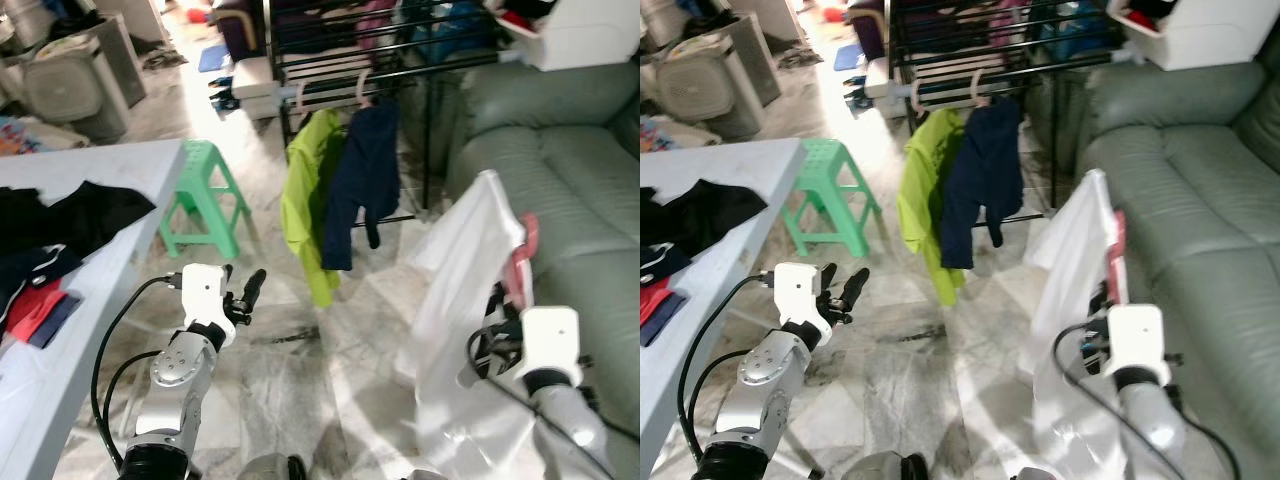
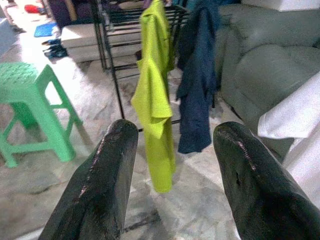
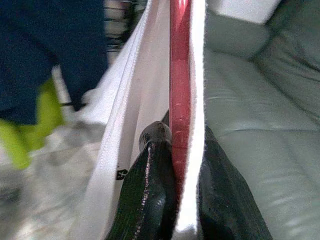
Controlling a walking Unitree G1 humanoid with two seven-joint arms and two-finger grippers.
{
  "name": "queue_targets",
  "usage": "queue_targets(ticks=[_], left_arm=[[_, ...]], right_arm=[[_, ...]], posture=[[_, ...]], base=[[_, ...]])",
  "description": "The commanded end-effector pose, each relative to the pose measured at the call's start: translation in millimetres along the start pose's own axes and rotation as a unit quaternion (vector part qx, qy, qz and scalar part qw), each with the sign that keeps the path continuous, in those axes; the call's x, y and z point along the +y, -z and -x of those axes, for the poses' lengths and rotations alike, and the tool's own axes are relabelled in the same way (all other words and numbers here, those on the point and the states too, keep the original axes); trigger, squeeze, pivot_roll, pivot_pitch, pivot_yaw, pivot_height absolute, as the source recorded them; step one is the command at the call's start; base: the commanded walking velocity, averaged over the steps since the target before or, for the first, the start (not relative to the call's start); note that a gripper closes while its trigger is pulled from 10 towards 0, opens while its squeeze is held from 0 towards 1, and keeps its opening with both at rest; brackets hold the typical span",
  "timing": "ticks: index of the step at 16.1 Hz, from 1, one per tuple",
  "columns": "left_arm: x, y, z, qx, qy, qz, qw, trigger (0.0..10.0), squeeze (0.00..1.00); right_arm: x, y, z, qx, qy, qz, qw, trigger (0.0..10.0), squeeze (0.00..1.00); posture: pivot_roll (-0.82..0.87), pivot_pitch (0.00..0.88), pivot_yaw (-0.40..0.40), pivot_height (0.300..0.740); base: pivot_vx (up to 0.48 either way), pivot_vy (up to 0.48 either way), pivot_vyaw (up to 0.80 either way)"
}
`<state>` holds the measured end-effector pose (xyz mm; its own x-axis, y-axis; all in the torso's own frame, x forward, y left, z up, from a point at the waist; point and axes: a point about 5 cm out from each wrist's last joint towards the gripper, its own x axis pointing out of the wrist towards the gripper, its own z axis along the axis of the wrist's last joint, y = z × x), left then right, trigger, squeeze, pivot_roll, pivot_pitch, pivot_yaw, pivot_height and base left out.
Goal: Hang hanger
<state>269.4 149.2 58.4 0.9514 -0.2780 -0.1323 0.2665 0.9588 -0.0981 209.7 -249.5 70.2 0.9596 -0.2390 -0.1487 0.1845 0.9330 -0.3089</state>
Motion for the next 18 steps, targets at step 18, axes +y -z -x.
queue_targets(ticks=[18], left_arm=[[-3.3,-3.6,-5.3,-0.004,0.02,0.003,1.0,10.0,0.0]], right_arm=[[6.3,-8.8,-4.7,-0.039,0.002,0.022,0.999,10.0,0.0]], posture=[[-0.11,0.0,0.125,0.74]], base=[[0.332,0.0,0.0]])
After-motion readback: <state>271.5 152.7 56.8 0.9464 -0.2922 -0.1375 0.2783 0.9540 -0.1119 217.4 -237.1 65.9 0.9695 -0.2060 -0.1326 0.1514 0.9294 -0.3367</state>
